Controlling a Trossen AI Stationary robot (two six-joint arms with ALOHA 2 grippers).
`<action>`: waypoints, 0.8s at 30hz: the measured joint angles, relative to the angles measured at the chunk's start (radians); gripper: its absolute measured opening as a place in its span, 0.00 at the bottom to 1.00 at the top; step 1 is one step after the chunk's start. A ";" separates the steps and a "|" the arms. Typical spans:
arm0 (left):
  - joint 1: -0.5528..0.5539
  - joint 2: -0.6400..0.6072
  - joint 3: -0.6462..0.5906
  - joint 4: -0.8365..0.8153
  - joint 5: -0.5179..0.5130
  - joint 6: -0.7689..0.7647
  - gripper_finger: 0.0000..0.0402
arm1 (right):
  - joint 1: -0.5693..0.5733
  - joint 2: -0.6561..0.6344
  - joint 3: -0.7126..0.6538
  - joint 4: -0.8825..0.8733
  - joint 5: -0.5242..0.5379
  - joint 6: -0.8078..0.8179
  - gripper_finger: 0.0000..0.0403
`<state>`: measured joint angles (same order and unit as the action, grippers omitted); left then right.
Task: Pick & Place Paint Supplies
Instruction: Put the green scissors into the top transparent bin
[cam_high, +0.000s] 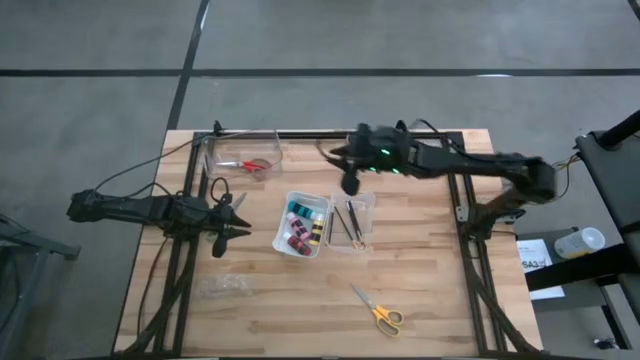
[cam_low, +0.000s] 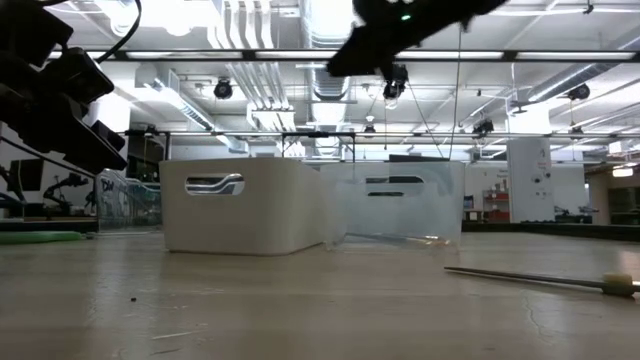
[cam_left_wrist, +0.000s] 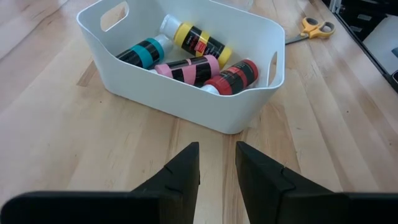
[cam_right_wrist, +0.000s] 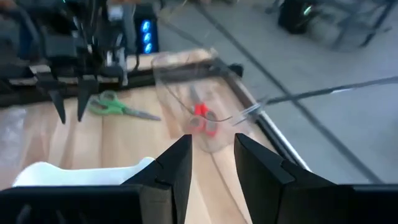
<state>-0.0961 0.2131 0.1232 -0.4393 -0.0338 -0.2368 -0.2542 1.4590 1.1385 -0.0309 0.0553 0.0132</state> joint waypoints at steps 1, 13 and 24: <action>0.000 0.000 0.000 0.000 0.000 0.000 0.27 | 0.009 -0.051 -0.057 0.032 0.027 0.009 0.29; 0.000 0.000 0.000 0.000 0.000 0.000 0.27 | 0.058 -0.488 -0.634 0.342 0.163 0.151 0.29; 0.000 0.000 0.000 0.000 0.000 0.000 0.27 | 0.058 -0.735 -0.882 0.400 0.210 0.205 0.29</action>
<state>-0.0959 0.2131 0.1234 -0.4393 -0.0338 -0.2367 -0.1963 0.7243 0.2565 0.3693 0.2655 0.2185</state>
